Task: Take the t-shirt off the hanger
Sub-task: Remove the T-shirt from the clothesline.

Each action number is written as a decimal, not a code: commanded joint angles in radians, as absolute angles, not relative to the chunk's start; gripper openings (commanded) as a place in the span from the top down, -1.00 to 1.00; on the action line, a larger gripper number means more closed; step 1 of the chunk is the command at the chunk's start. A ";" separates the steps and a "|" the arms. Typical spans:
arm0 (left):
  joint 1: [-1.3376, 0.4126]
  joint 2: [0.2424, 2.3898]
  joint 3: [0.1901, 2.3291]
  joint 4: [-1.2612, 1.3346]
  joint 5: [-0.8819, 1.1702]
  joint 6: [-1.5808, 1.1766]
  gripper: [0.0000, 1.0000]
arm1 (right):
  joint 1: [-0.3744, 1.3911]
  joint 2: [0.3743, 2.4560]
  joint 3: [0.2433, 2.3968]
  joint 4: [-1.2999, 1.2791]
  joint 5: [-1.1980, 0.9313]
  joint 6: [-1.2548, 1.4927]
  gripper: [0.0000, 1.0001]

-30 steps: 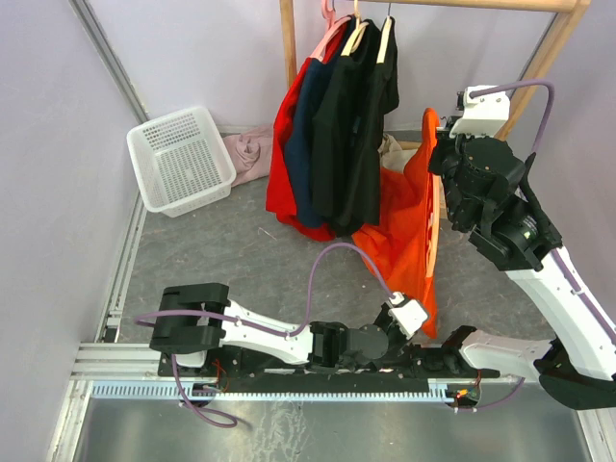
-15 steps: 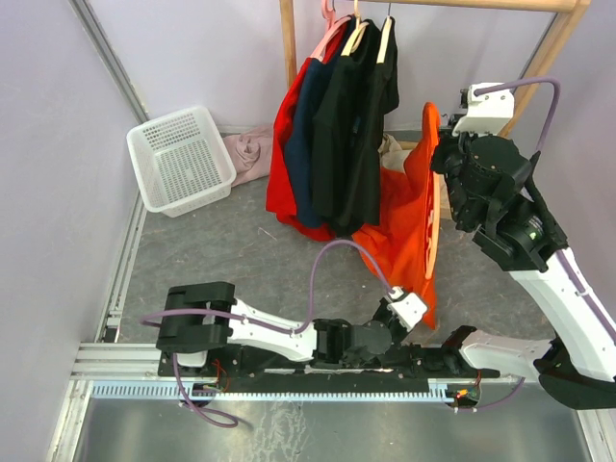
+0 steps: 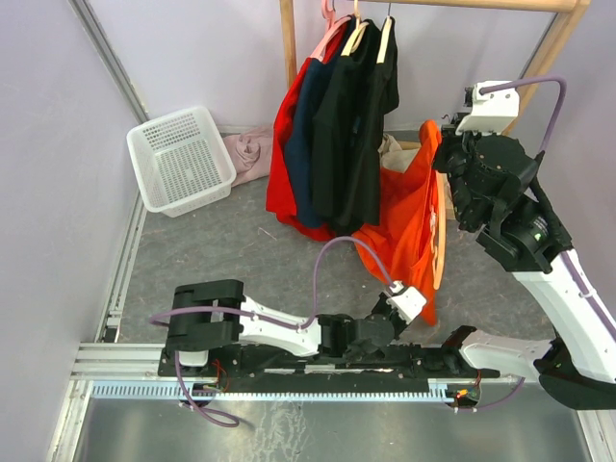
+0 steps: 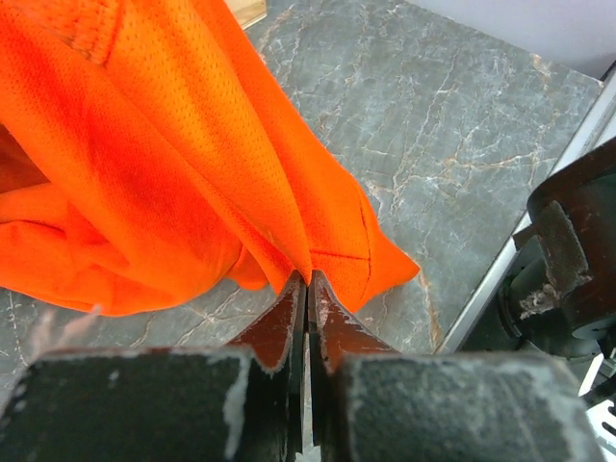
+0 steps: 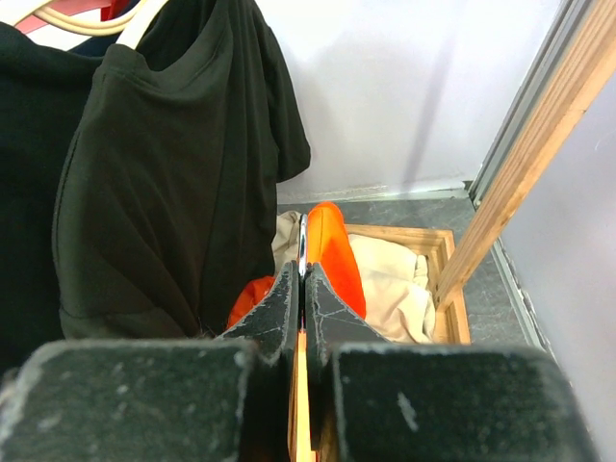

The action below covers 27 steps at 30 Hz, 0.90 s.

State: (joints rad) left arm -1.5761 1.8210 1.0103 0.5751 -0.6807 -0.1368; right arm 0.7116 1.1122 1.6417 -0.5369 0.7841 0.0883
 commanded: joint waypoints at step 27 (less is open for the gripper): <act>-1.267 1.514 1.201 0.625 -0.333 0.065 -0.52 | 0.712 0.974 1.608 -0.578 0.636 0.157 0.98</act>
State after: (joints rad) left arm -1.3293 1.5558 1.1324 0.5613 -0.5026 0.0242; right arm 0.7116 0.9936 1.5963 -0.6224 0.6571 0.1471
